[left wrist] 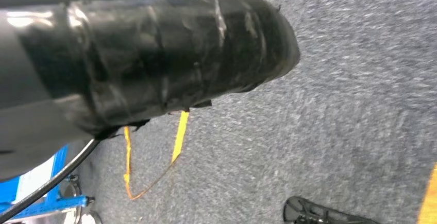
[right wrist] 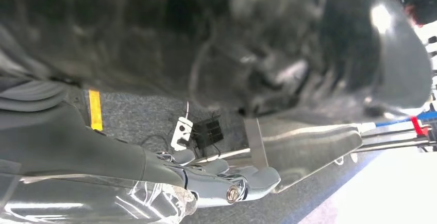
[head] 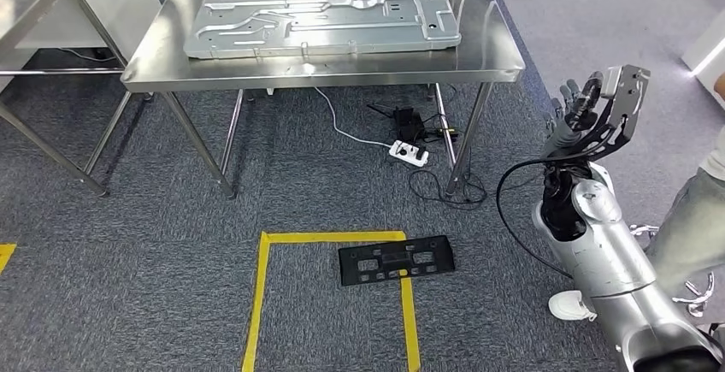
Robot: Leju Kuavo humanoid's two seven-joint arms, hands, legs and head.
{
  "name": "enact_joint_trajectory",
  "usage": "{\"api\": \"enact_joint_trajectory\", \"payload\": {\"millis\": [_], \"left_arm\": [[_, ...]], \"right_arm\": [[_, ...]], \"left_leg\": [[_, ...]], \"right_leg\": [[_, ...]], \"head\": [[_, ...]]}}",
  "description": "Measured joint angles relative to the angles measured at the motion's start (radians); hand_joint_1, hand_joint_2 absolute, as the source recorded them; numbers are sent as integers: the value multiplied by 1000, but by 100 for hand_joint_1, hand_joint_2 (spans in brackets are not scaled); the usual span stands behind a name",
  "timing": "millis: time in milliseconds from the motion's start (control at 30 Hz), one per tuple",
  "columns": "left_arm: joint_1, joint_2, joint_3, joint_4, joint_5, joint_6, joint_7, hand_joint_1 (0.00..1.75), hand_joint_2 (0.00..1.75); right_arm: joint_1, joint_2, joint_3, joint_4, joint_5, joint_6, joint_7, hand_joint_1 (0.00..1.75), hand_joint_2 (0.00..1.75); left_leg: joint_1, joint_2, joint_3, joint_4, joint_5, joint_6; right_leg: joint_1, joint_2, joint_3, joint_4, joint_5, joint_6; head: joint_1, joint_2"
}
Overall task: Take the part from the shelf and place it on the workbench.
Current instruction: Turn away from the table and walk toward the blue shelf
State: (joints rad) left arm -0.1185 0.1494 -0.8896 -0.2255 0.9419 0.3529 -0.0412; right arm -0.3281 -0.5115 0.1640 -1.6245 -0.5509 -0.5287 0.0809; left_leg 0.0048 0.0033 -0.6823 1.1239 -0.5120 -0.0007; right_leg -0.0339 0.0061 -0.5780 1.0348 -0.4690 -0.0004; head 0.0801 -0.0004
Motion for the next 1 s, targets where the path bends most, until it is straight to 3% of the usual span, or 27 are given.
{"api": "enact_joint_trajectory", "payload": {"millis": [67,100,133,167,233,300,400,467,567,600,633,667,767,800,933,1000], "left_arm": [[0,0,0,0,0,0,0,0,0],[0,0,0,0,0,0,0,0,0],[0,0,0,0,0,0,0,0,0],[0,-1,0,0,0,0,0,0,0],[-1,1,0,0,0,0,0,0,0],[-3,3,0,0,0,0,0,0,0],[-5,3,0,0,0,0,-1,0,0],[-5,2,0,0,0,0,-1,0,0],[-4,1,0,0,0,0,0,0,0],[-3,1,0,0,0,0,0,0,0],[-3,1,0,0,0,0,0,0,0],[-2,0,0,0,0,0,0,0,0],[-2,-1,0,0,0,0,0,0,0],[-2,-1,0,0,0,0,0,0,0],[-1,-1,1,0,0,0,0,0,0],[-1,0,1,0,0,0,0,0,0]], "right_arm": [[1,0,0,0,0,0,0,0,0],[1,1,0,0,0,0,0,0,0],[2,1,0,0,0,0,0,0,0],[2,2,0,0,0,0,0,0,0],[2,2,0,0,0,0,0,0,0],[1,3,-1,-1,0,0,0,0,0],[1,4,-1,0,0,0,0,0,0],[1,4,-3,0,0,0,0,0,0],[3,4,-6,0,0,0,0,0,0],[5,4,-6,0,0,0,0,0,0],[7,4,-6,0,0,0,0,0,0],[7,4,-6,0,0,0,0,0,0],[6,4,-7,0,0,0,0,0,0],[5,4,-7,0,0,0,0,0,0],[5,4,-8,0,0,0,0,0,0],[3,4,-8,0,0,0,0,0,0]], "left_leg": [[1,0,-40,124,-79,-5],[1,0,-48,168,-96,-5],[0,0,-39,178,-94,-2],[-1,0,-9,149,-75,3],[-6,-1,92,8,-35,22],[-14,0,162,-99,-21,34],[-18,2,167,-130,-8,44],[-13,5,167,-147,12,55],[-12,9,148,-153,35,66],[-13,9,139,-151,39,66],[-13,9,132,-147,42,66],[-12,9,125,-142,44,64],[-12,8,107,-118,42,56],[-14,8,103,-110,41,52],[-17,6,88,-95,39,33],[-14,4,61,-37,-5,20]], "right_leg": [[3,0,-21,0,15,-5],[6,0,-32,1,22,-6],[9,0,-42,1,30,-6],[12,0,-50,1,37,-6],[17,0,-62,1,49,-4],[17,-1,-65,-1,60,4],[14,-5,-64,-7,73,24],[16,-5,-76,16,46,32],[15,-4,-134,182,-72,38],[14,-4,-148,235,-96,40],[14,-4,-145,255,-97,42],[13,-5,-122,235,-81,44],[12,-7,1,51,-21,43],[13,-7,22,14,-16,39],[12,-4,19,-6,-12,12],[9,-5,14,-11,-4,-1]], "head": [[0,0],[0,0],[0,0],[0,0],[1,0],[1,0],[-3,0],[-1,0],[5,0],[5,0],[5,0],[5,0],[5,0],[5,0],[5,0],[3,0]]}}
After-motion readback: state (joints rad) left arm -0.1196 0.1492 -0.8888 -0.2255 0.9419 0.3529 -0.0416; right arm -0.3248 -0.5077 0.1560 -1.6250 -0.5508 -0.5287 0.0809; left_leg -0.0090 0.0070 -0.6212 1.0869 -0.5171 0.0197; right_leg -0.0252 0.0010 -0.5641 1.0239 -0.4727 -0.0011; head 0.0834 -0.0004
